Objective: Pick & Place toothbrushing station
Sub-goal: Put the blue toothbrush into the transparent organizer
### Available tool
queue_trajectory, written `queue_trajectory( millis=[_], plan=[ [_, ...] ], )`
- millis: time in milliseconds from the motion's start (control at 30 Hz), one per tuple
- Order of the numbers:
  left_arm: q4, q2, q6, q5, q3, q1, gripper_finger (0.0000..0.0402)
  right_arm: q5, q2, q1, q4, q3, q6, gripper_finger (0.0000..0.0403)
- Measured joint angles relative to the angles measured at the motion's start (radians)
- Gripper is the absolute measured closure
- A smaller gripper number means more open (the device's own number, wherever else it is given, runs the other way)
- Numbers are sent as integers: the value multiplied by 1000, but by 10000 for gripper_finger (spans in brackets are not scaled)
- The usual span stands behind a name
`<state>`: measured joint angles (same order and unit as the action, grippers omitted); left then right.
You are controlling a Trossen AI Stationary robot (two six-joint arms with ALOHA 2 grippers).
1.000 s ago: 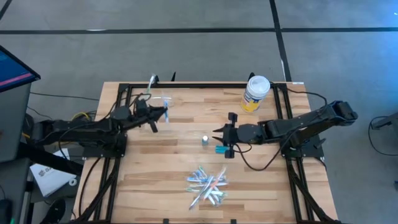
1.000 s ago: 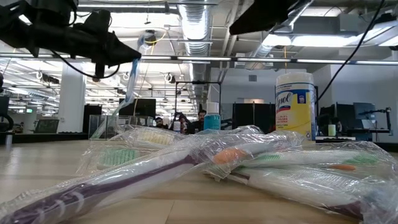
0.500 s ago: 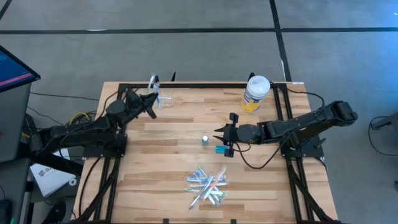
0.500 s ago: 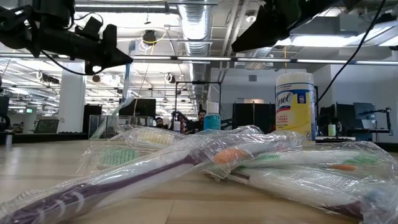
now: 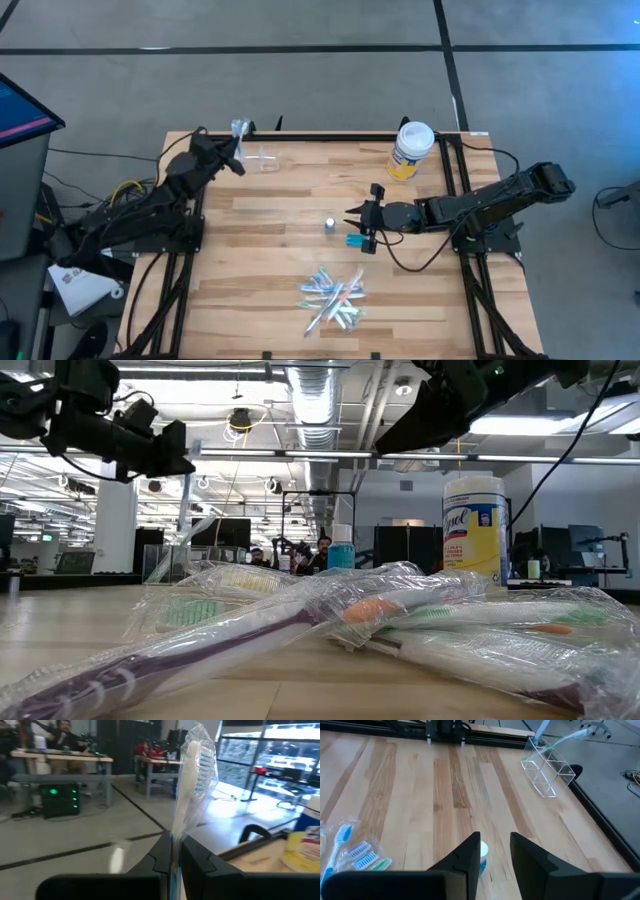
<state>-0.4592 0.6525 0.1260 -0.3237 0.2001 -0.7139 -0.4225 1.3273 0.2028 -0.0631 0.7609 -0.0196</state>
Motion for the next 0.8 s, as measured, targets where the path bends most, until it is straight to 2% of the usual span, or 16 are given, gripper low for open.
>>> queue_trajectory(
  millis=[367, 800],
  plan=[
    [81, -37, -22, 0, 0, -118, 392, 2, 0, 0, -5, 0, -7, 306],
    [71, -26, -33, 3, 0, -140, 391, 3, 0, 0, -29, 0, 6, 306]
  ],
)
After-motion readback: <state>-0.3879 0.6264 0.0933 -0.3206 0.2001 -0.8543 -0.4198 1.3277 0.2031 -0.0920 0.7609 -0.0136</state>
